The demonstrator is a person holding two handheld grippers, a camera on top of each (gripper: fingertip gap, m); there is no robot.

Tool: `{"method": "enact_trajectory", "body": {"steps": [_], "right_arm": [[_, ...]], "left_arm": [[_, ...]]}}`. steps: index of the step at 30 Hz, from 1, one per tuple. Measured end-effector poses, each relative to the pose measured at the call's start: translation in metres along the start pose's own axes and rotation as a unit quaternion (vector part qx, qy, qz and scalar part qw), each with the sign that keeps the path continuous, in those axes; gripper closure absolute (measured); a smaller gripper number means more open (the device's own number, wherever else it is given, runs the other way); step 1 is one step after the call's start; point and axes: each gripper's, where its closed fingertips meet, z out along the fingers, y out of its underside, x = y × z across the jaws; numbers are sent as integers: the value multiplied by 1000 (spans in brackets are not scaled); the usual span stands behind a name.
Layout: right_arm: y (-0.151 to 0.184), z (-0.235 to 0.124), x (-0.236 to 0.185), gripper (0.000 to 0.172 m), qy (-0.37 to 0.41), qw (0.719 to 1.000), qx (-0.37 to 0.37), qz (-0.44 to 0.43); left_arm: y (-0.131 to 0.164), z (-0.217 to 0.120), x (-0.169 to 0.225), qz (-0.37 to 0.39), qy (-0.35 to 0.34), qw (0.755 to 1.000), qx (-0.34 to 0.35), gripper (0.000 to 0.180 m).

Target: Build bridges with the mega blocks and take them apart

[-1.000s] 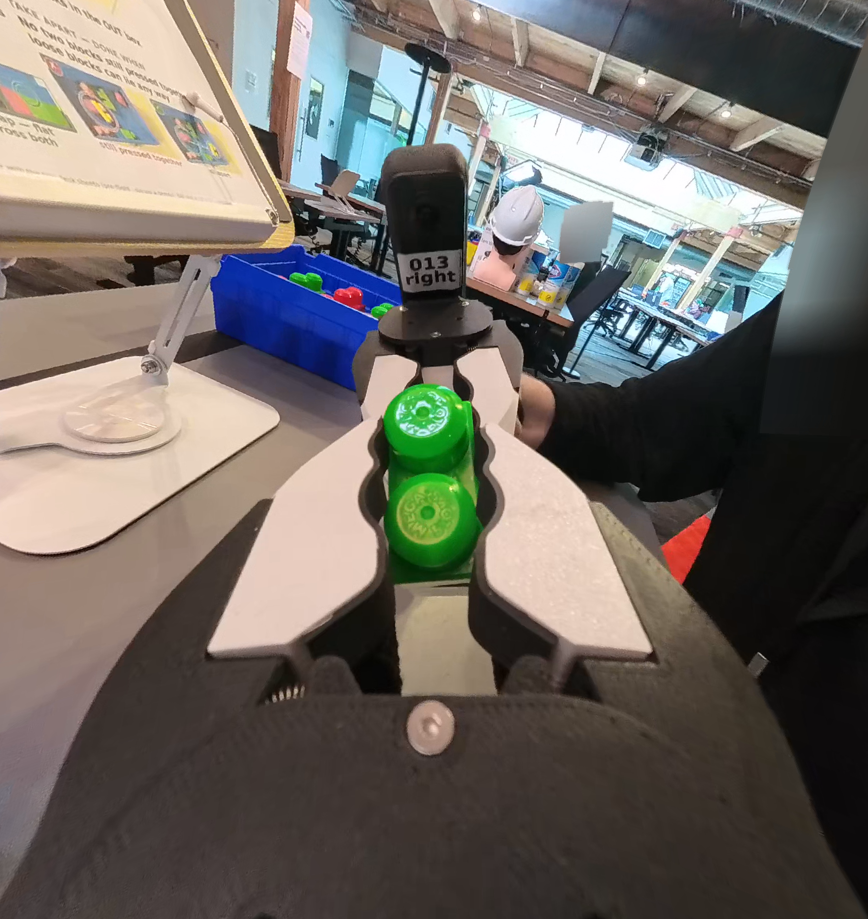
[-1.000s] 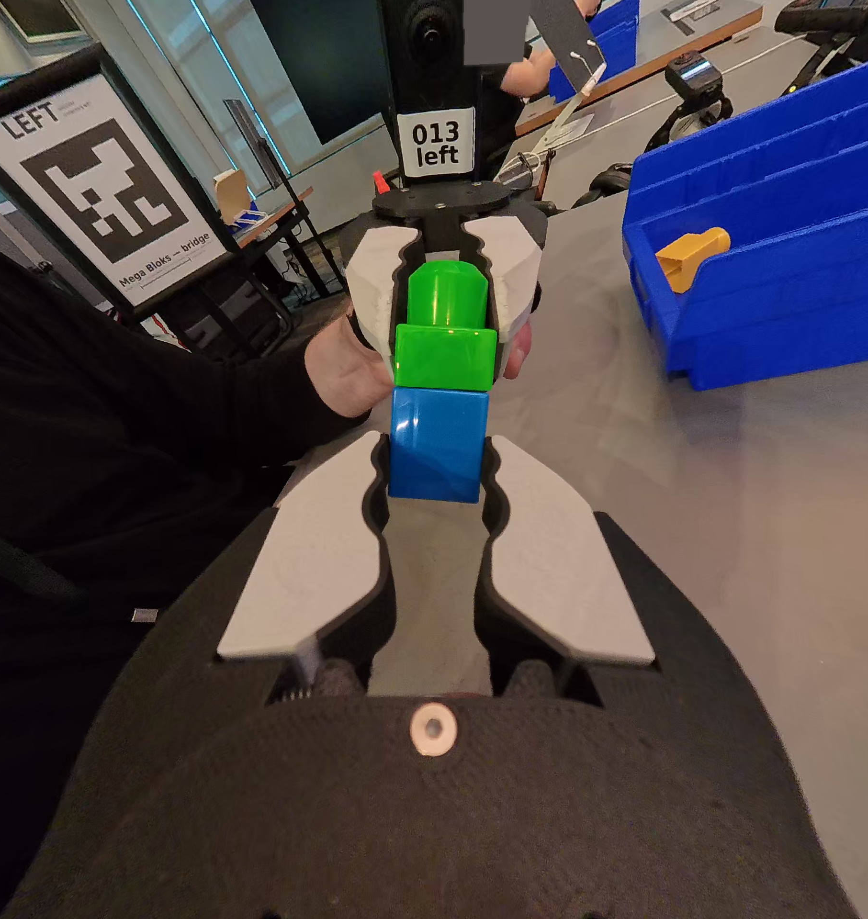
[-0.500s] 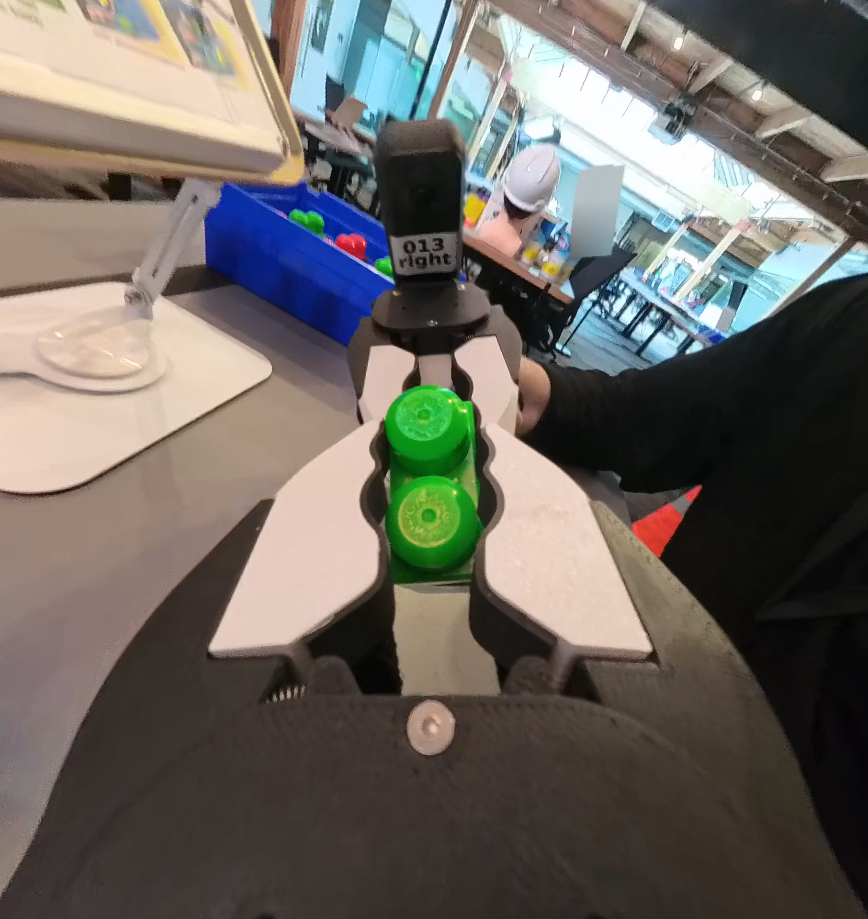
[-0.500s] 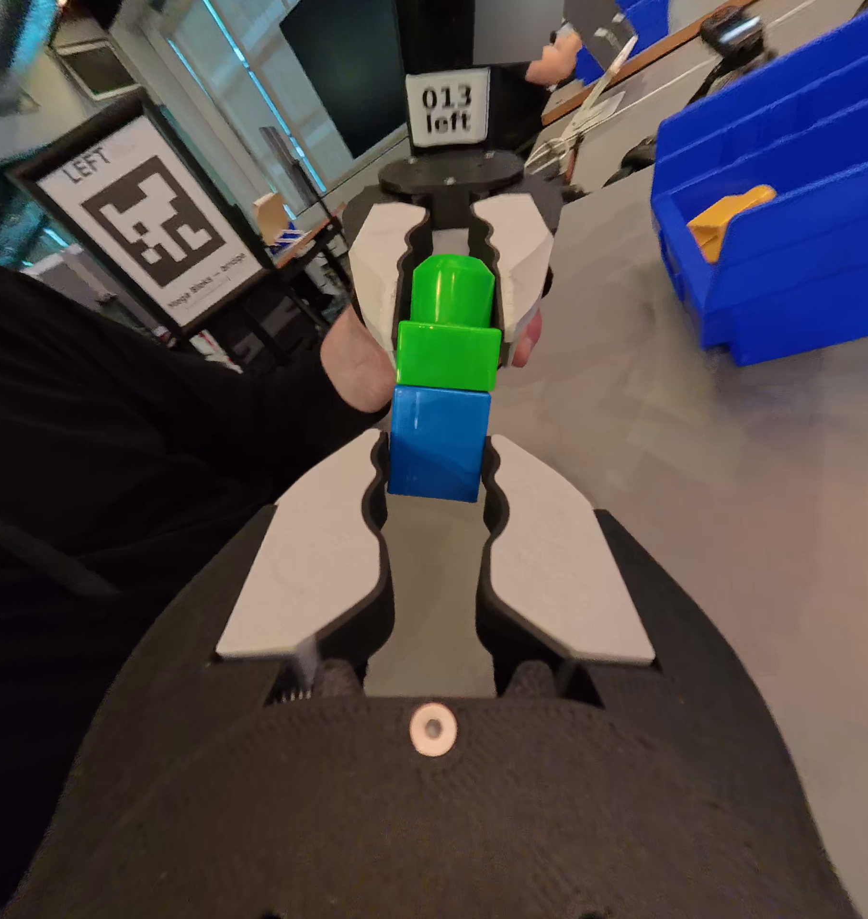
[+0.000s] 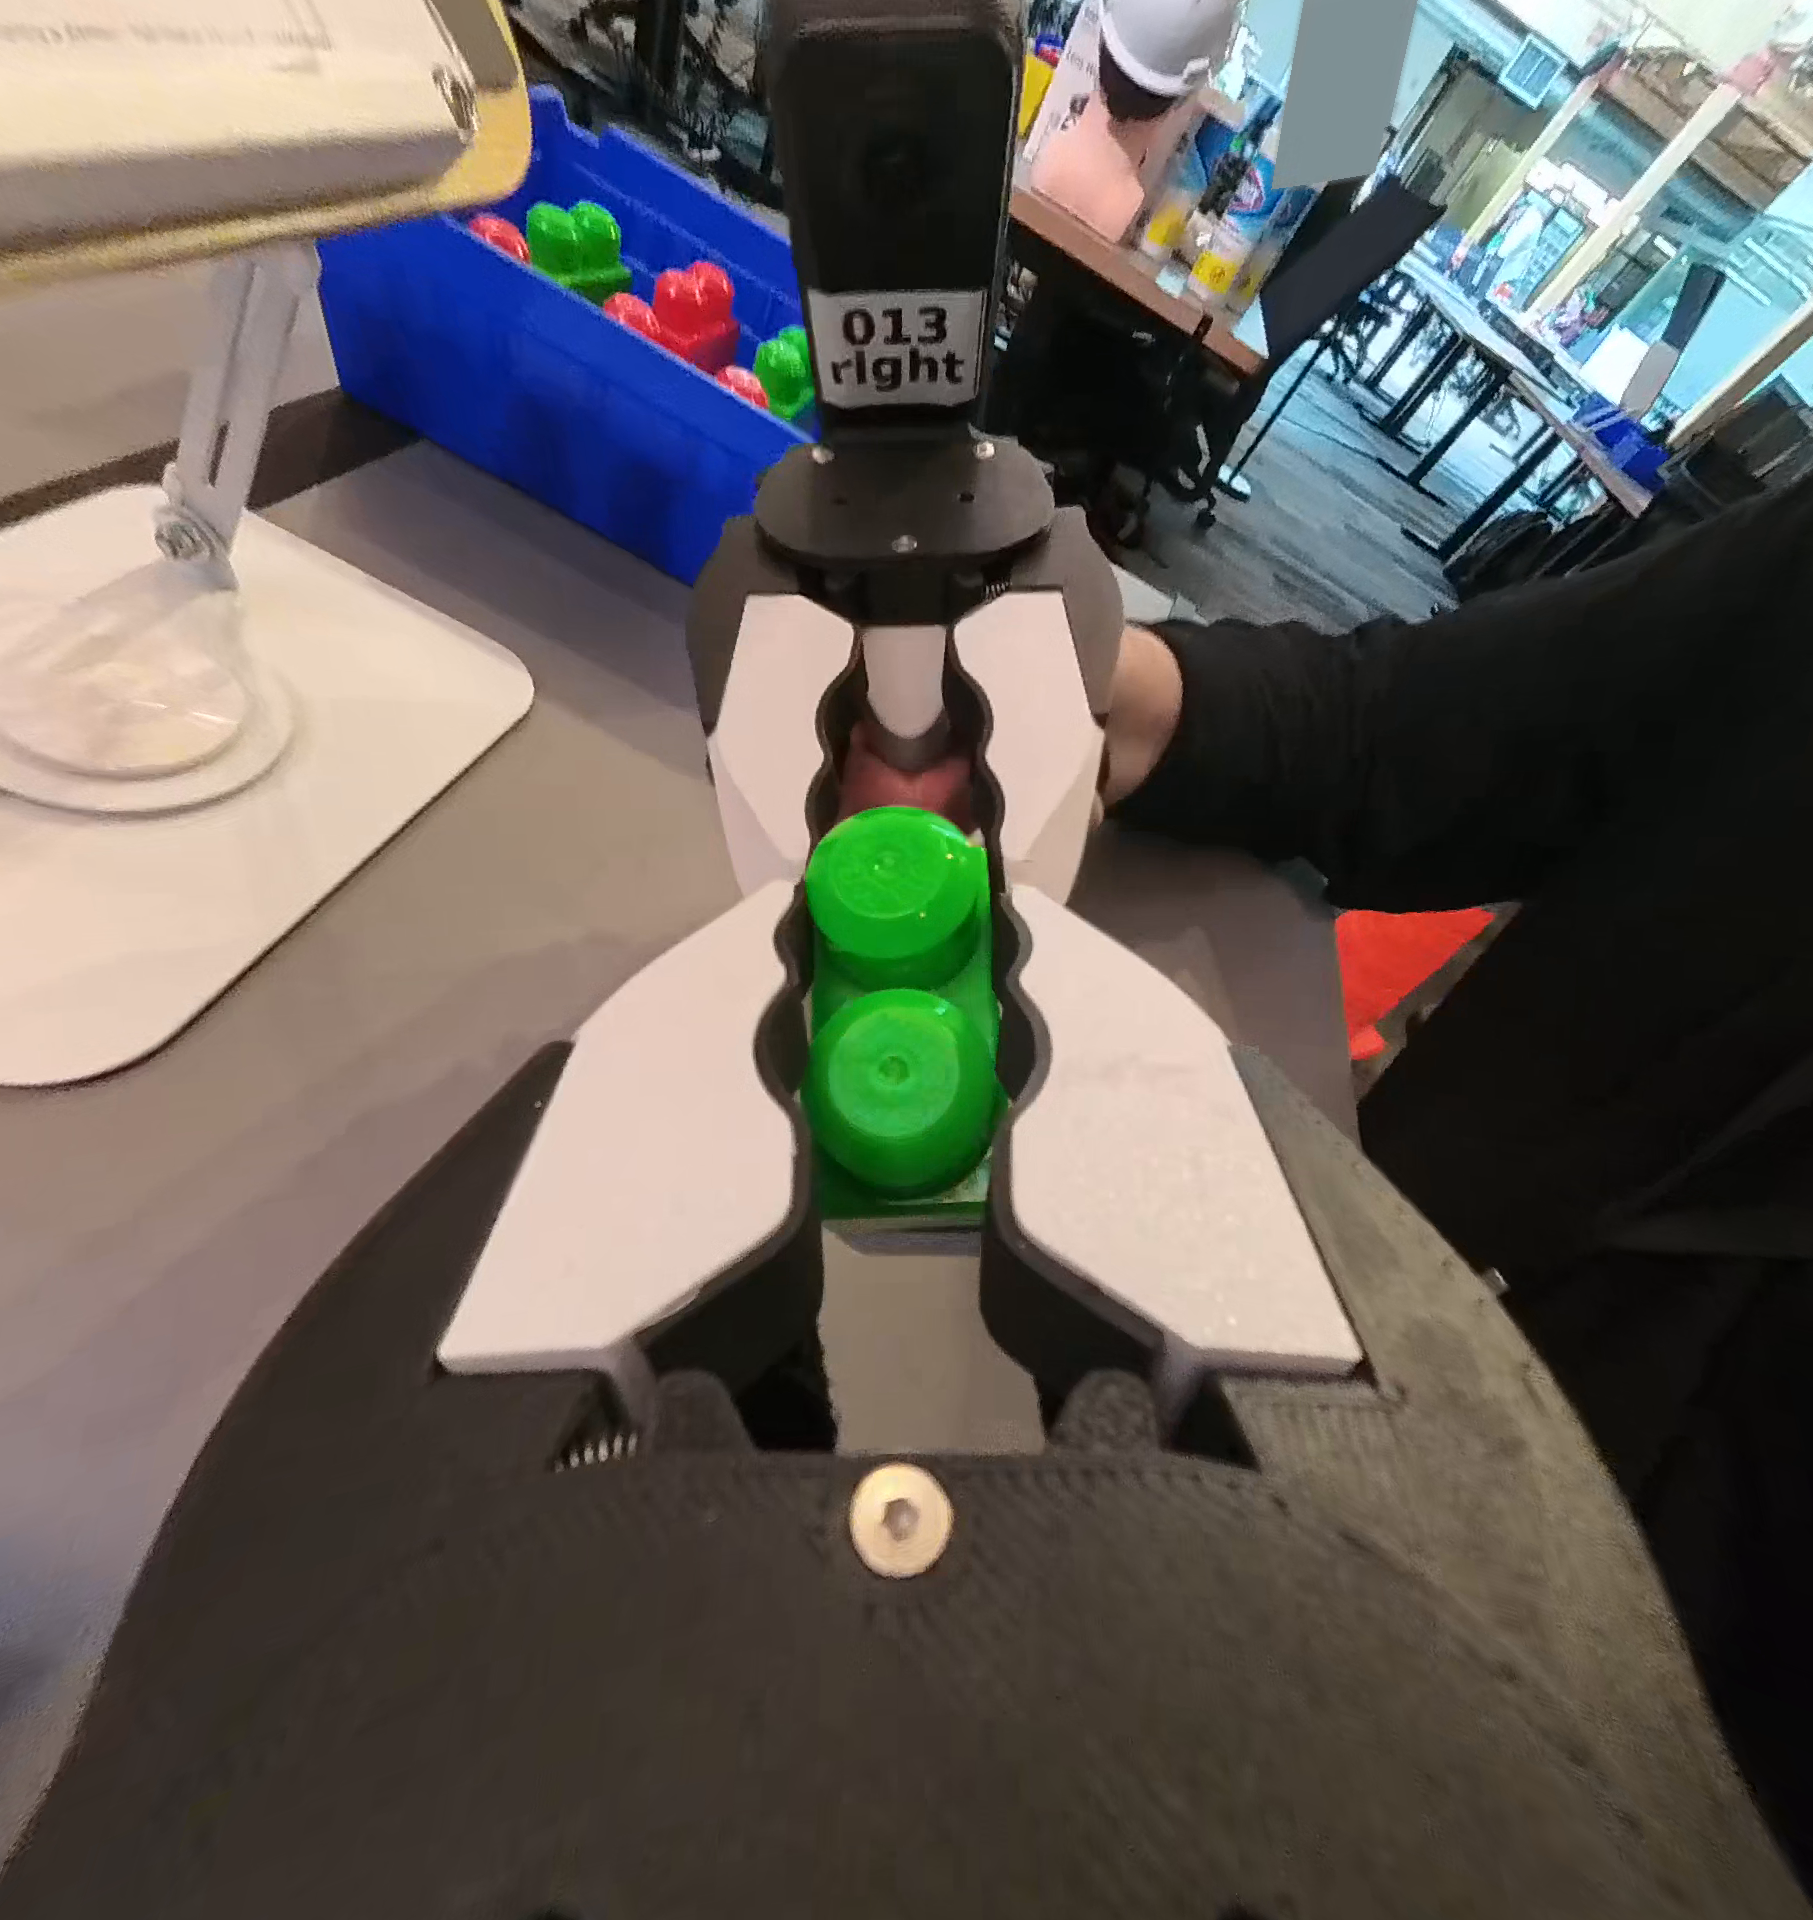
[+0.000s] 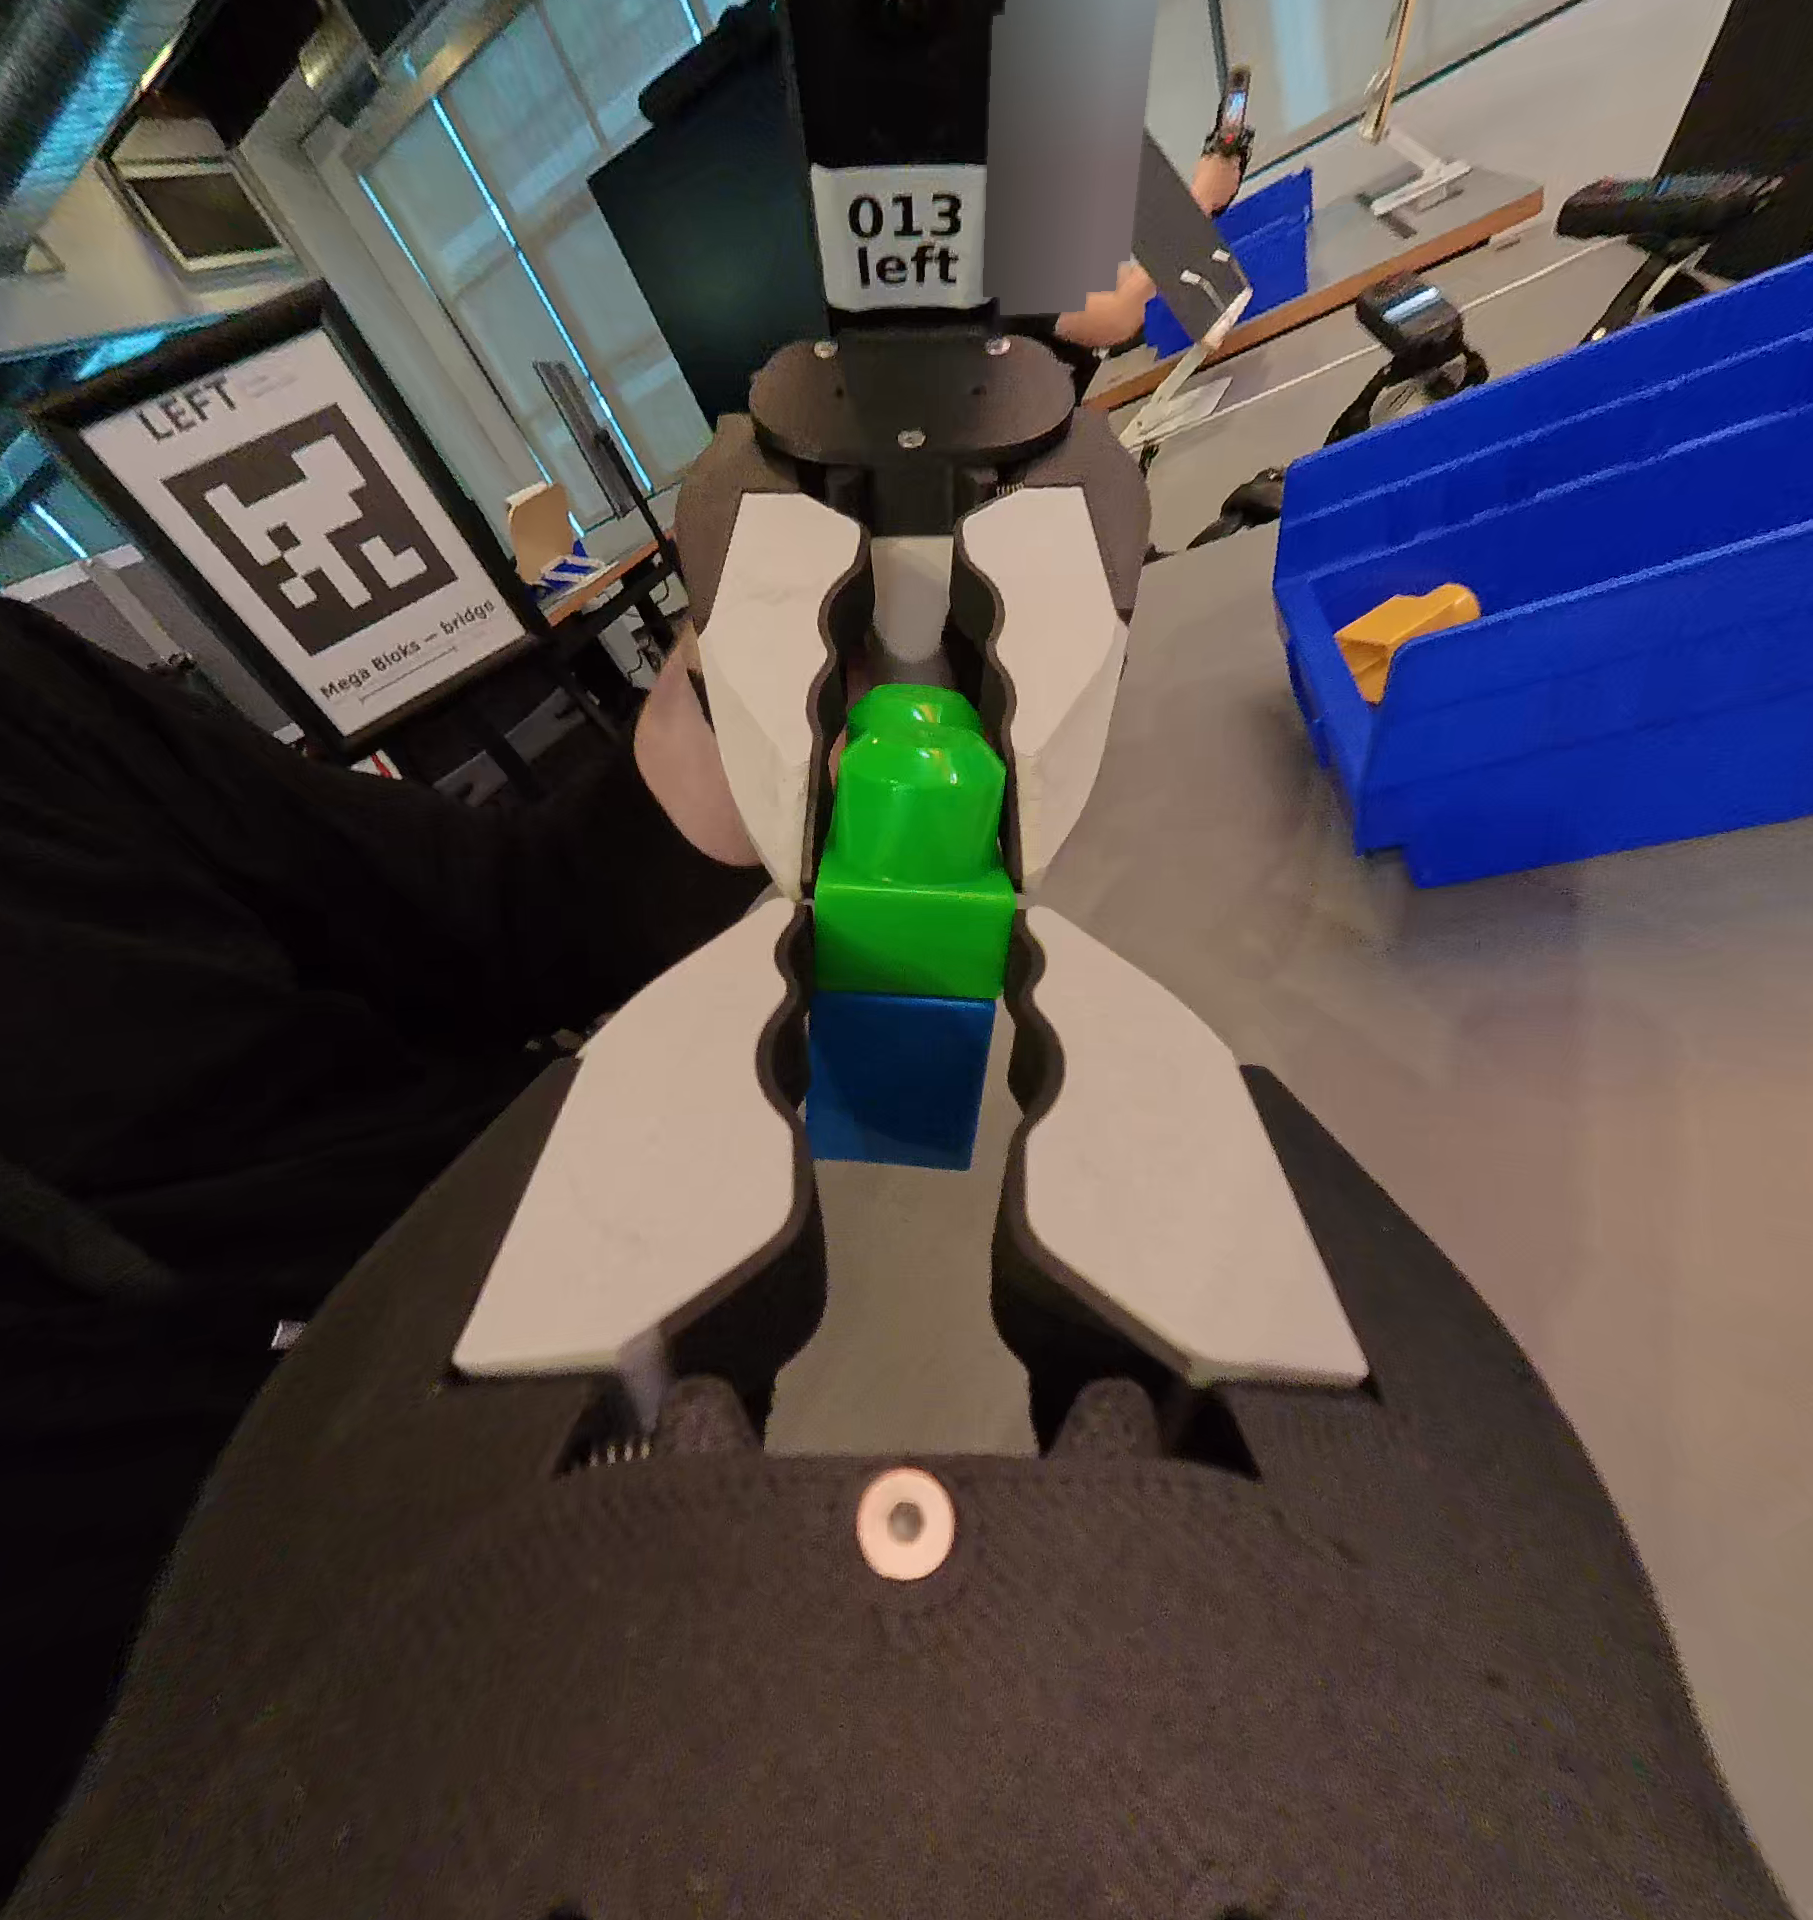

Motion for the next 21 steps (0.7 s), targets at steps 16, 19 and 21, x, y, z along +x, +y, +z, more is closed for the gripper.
{"method": "enact_trajectory", "body": {"steps": [16, 19, 21], "right_arm": [[-47, -31, 7, 136, 23, 986, 165, 28], [-45, -31, 7, 137, 18, 989, 145, 22], [-48, -33, 6, 126, 14, 989, 143, 22]], "left_arm": [[-15, -6, -3, -49, 39, 980, 187, 145], [-13, -5, -3, -32, 21, 986, 165, 145], [-12, -2, -1, -24, 20, 988, 149, 145]]}}
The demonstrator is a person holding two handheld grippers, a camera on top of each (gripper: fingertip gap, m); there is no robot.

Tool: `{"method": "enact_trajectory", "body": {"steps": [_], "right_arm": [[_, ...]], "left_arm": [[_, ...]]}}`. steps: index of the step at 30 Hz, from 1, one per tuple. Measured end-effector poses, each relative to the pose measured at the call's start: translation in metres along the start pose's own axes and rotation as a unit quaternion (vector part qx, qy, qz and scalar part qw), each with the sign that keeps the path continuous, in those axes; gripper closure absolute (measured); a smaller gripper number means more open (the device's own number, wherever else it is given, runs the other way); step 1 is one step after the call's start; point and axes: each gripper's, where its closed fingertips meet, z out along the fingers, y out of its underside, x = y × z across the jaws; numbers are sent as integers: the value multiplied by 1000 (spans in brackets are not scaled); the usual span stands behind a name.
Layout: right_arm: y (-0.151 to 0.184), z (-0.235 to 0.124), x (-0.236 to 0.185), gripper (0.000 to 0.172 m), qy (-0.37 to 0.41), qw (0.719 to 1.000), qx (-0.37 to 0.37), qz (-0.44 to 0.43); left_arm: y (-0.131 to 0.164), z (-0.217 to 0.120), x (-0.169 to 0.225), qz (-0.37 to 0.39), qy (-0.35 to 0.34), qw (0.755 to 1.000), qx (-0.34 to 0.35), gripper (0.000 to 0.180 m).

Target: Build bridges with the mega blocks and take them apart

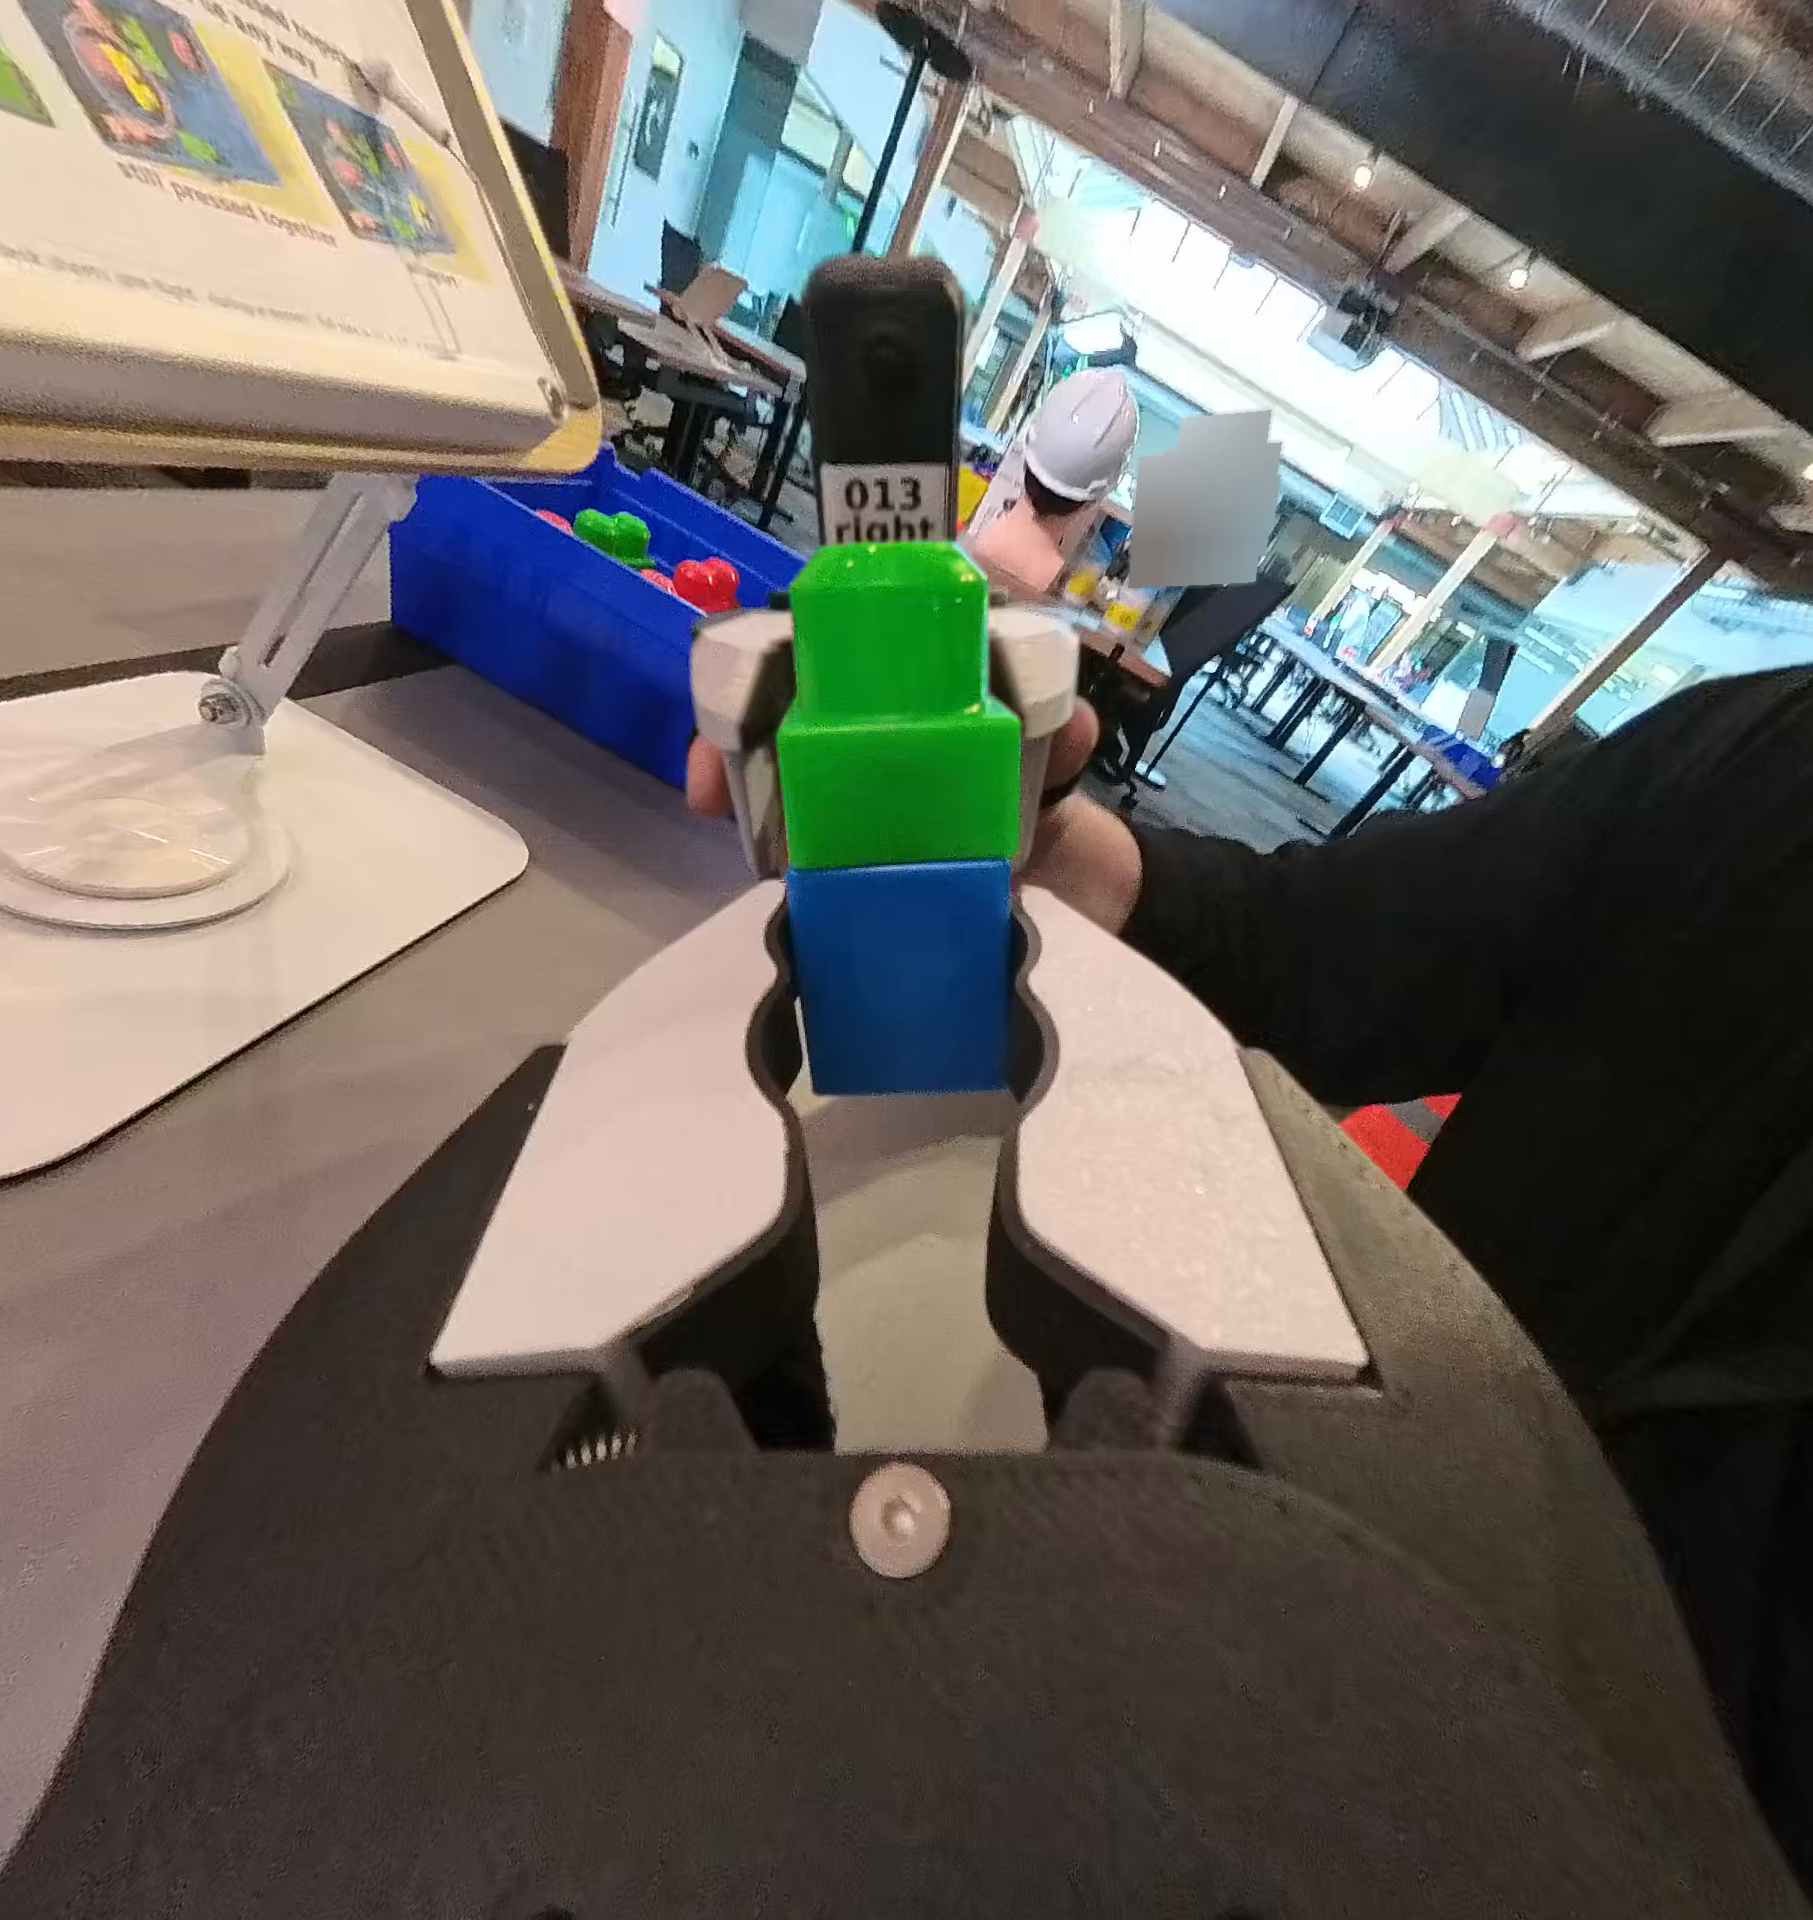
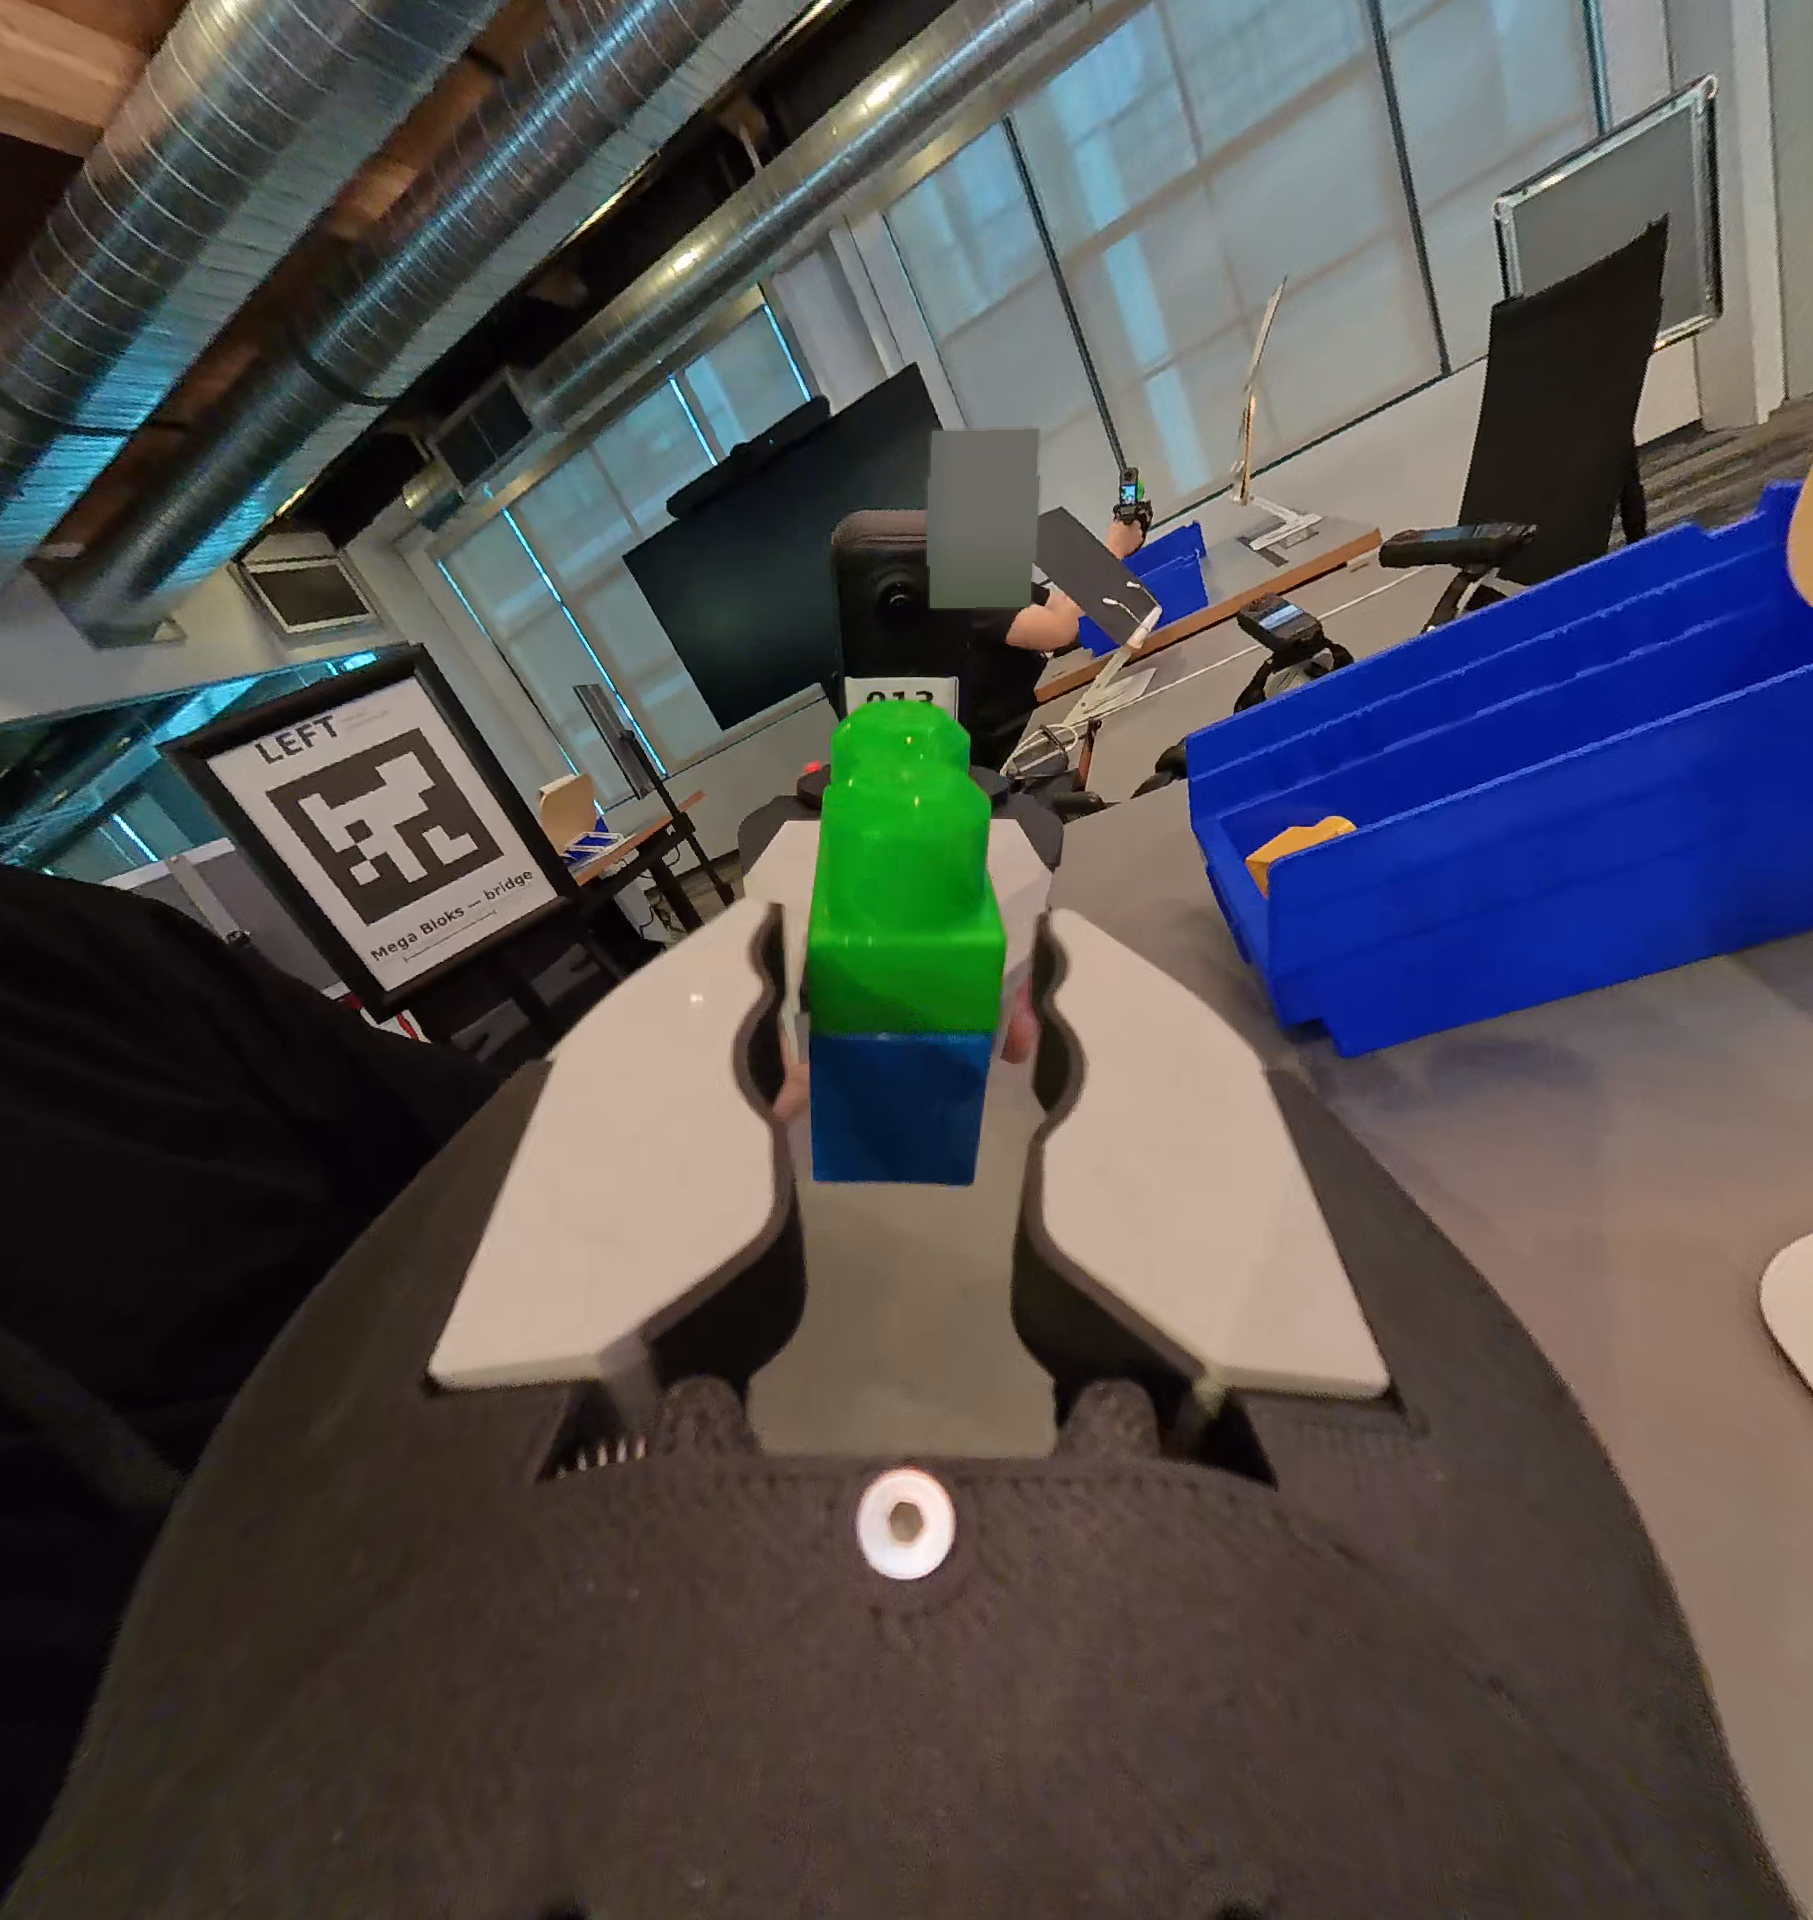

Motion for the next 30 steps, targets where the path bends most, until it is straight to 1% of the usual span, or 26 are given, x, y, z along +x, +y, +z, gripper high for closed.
{"method": "enact_trajectory", "body": {"steps": [1, 2, 3, 5, 9, 16, 24, 26, 27, 28, 29, 30], "right_arm": [[-1, 0, -1, 121, 0, 1000, -3, -1], [-1, 0, -2, 121, 0, 1000, -6, -6], [-1, 1, -4, 122, -3, 1000, -9, -11], [0, 2, -6, 135, -1, 1000, -16, -22], [1, 0, -6, 135, 1, 999, -31, -25], [2, 1, -6, 134, 10, 999, -37, -31], [6, 3, -5, 134, 11, 999, -41, -31], [3, 3, -5, 135, 12, 999, -32, -29], [0, 2, -6, 135, 10, 999, -20, -25], [-4, 2, -6, 135, 13, 1000, -5, -24], [-9, 1, -6, 135, 19, 999, 12, -24], [-15, -2, -6, 135, 22, 999, 34, -20]], "left_arm": [[2, 2, 0, 5, -3, 1000, -9, 145], [3, 5, 1, 6, -3, 1000, -17, 145], [5, 8, 1, 4, -2, 1000, -24, 145], [6, 13, 4, 5, 4, 1000, -28, 145], [5, 14, 3, 11, -4, 1000, -29, 145], [4, 13, 0, 21, -23, 999, -37, 146], [10, 12, 0, 19, -14, 998, -54, 146], [7, 13, 1, 11, -2, 999, -47, 145], [0, 13, 3, 11, 6, 1000, -27, 145], [-6, 12, 3, 12, 10, 1000, -6, 139], [-9, 11, 3, 13, 13, 1000, 9, 127], [-10, 9, 1, 10, 16, 1000, 24, 122]]}}
